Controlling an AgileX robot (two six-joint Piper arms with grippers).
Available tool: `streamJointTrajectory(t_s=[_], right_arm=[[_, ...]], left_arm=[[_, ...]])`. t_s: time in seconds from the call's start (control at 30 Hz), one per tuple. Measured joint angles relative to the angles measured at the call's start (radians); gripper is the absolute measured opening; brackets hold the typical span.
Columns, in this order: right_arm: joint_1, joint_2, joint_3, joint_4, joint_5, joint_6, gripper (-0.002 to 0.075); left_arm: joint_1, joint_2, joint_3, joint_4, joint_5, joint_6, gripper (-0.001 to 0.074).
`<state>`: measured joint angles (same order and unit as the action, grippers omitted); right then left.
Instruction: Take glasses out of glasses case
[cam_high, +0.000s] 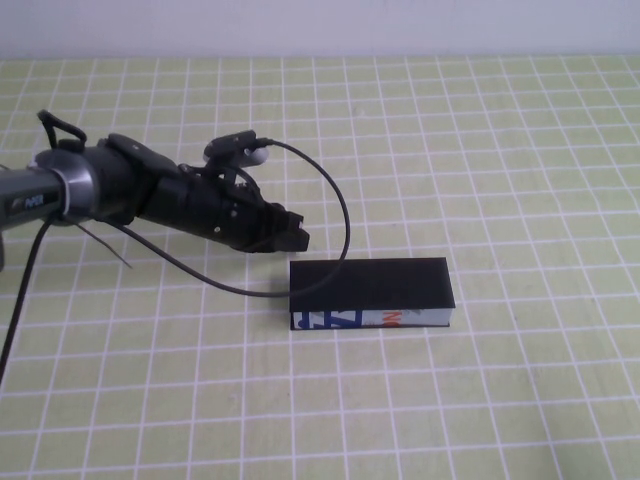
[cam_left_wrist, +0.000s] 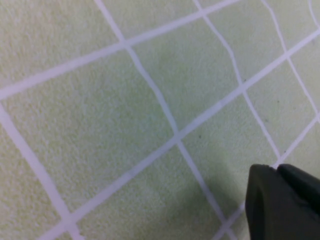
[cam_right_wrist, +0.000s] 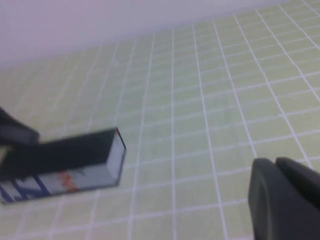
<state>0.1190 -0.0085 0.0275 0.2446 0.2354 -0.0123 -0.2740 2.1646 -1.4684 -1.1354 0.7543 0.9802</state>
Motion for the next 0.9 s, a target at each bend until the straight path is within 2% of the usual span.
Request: streamJointTrajectory(t_s=[0.13,0.27,0.37,0.5,0.63,0.9], right_arm=[[0.0,0.0,0.0,0.16,-0.106,0.002,-0.0018],[0.0,0.0,0.0,0.237,-0.214,0.002,-0.0018],[0.0,0.0,0.0,0.35,-0.221,0.004,-0.0018],[0.0,0.06,-0.056,0.426,-0.055,0.006,-0.0018],[0.0,0.259,-0.199,0.427,0.157,-0.022,-0.0018],[0.0,0.776,-0.505,0.414,0.41,-0.276,-0.0018]], left_arm=[[0.0,0.019,-0.007,-0.003,0.015,0.0,-0.0004],[0.0,0.021,-0.009,-0.003,0.018,0.0,-0.0004],[0.0,0.021,-0.011,0.001,0.019,0.0,-0.0004],[0.0,0.021,-0.011,0.002,0.019,0.0,-0.0004],[0.0,0.021,-0.011,0.003,0.019,0.0,-0.0004],[0.0,0.021,-0.013,0.009,0.019,0.0,-0.0004]])
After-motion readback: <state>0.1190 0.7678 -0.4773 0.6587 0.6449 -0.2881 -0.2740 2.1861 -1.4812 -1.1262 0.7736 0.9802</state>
